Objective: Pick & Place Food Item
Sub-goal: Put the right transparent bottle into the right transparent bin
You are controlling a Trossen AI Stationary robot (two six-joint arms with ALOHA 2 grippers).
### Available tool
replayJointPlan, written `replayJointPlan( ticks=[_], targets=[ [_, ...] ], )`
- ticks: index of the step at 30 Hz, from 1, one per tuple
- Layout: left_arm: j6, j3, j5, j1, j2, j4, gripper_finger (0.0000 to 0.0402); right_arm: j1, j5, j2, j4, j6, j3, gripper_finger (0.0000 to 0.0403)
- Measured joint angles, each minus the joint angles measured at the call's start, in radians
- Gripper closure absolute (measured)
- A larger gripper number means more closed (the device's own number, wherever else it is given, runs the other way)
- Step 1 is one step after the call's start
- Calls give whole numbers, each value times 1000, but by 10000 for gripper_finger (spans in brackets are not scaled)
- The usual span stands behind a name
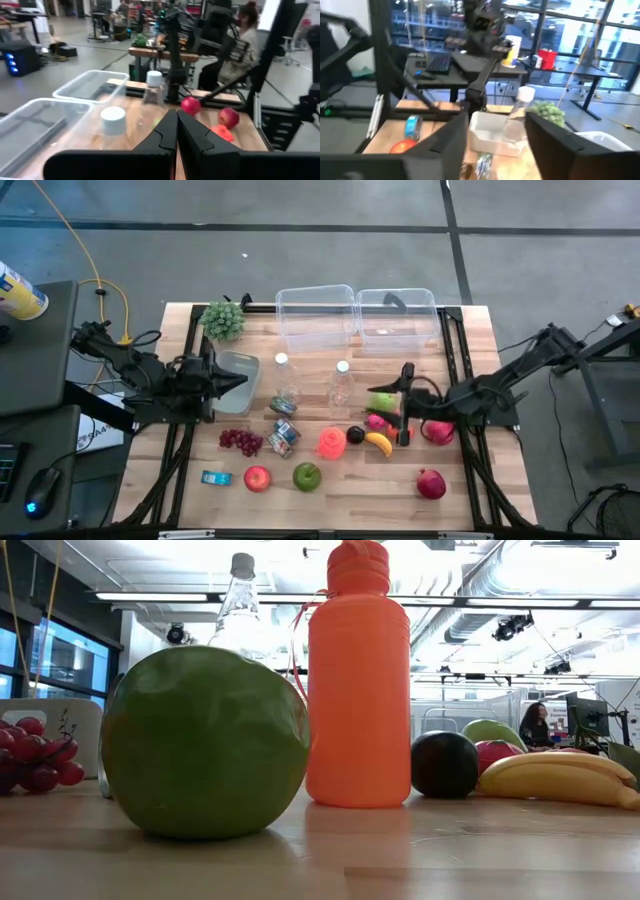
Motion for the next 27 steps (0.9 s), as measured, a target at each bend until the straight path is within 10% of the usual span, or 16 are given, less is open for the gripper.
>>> replayJointPlan(
  ticks=[27],
  targets=[
    [11, 0, -13, -172, 31, -91, 401, -55, 47, 72, -320, 353, -15, 144]
  ],
)
